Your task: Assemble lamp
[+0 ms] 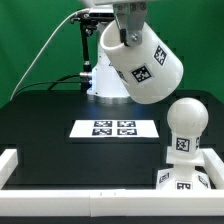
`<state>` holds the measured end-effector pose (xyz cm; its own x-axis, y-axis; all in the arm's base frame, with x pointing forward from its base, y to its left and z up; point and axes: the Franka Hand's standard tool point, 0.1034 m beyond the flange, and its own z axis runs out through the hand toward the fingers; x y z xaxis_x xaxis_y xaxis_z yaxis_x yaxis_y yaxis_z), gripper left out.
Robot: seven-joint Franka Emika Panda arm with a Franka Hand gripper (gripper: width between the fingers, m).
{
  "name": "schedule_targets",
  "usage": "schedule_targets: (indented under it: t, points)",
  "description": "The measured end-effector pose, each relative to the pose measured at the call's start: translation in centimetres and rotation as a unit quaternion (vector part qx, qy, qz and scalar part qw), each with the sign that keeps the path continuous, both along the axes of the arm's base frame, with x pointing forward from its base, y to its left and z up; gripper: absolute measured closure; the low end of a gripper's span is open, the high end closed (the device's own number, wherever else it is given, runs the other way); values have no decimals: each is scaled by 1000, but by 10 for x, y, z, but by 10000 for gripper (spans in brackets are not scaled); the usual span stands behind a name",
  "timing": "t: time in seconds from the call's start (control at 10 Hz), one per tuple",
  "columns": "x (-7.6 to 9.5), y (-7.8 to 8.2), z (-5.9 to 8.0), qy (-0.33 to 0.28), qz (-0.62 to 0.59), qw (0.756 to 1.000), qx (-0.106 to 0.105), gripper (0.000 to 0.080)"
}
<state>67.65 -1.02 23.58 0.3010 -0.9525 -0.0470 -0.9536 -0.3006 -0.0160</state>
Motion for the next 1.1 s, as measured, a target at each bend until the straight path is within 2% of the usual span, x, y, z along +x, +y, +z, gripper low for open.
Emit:
schedule_targets:
  t: [0.1, 0.2, 0.4, 0.5, 0.7, 1.1]
  points:
    - [-4, 8, -2, 12, 22, 999, -28, 755]
    - [-8, 19, -5, 26, 38, 998, -35, 755]
    - [-7, 27, -14, 37, 47, 997, -43, 755]
    - [-7, 40, -14, 41, 49, 997, -44, 755]
    - [-4, 46, -16, 38, 47, 997, -42, 755]
    - [-6, 55, -42, 51, 56, 996, -47, 755]
